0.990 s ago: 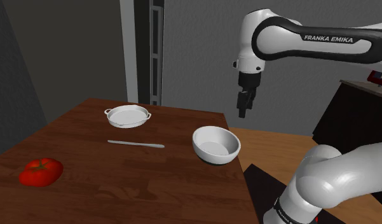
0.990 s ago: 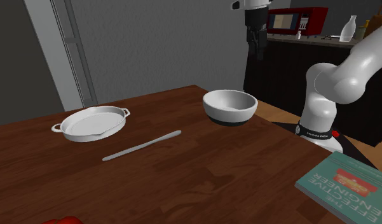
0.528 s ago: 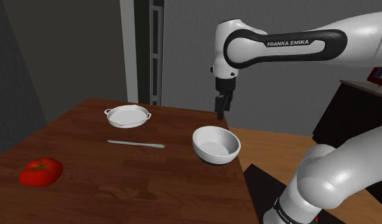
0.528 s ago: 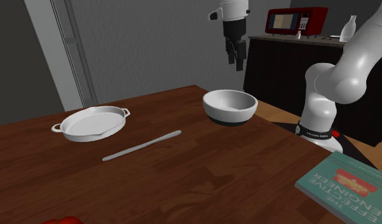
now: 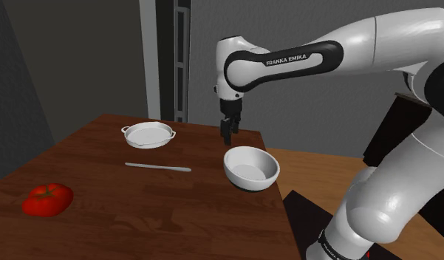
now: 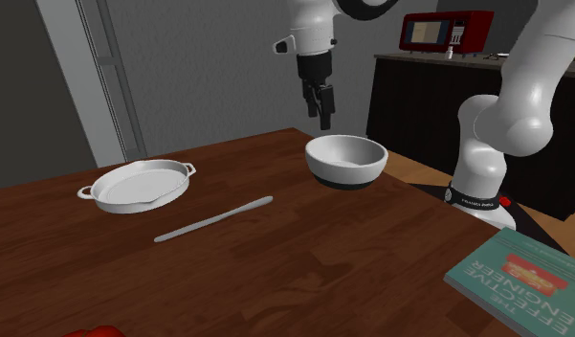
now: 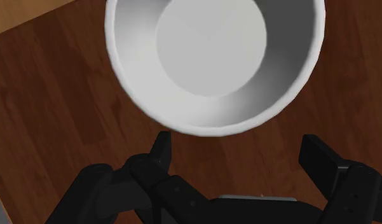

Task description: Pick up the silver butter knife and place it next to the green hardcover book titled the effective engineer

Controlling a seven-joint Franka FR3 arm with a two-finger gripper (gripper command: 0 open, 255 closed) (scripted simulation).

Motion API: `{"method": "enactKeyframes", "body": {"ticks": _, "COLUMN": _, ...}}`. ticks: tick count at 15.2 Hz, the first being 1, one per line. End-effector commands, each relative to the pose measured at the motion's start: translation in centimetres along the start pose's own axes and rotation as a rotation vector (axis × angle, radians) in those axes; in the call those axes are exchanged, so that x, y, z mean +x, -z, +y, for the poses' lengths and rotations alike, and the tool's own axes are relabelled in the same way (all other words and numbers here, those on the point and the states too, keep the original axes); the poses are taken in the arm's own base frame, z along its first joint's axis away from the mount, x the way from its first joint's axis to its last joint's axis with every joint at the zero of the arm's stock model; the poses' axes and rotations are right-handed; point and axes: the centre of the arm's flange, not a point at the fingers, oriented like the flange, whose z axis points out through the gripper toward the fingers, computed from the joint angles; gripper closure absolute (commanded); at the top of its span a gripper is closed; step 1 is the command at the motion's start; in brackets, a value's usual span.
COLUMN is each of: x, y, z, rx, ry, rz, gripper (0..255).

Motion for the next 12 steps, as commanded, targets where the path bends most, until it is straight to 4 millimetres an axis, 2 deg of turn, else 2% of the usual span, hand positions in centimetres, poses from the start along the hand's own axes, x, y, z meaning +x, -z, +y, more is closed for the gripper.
{"method": "enactKeyframes", "body": {"ticks": 1, "x": 2.4, "y": -0.8, "z": -0.8, "rx": -0.003, "ry": 0.032, "rz": 0.003, "gripper": 0}}
{"method": "enactKeyframes", "body": {"ticks": 12, "x": 15.3, "y": -4.4, "z": -6.0, "rx": -0.026, "ry": 0.203, "rz": 0.017, "gripper": 0}}
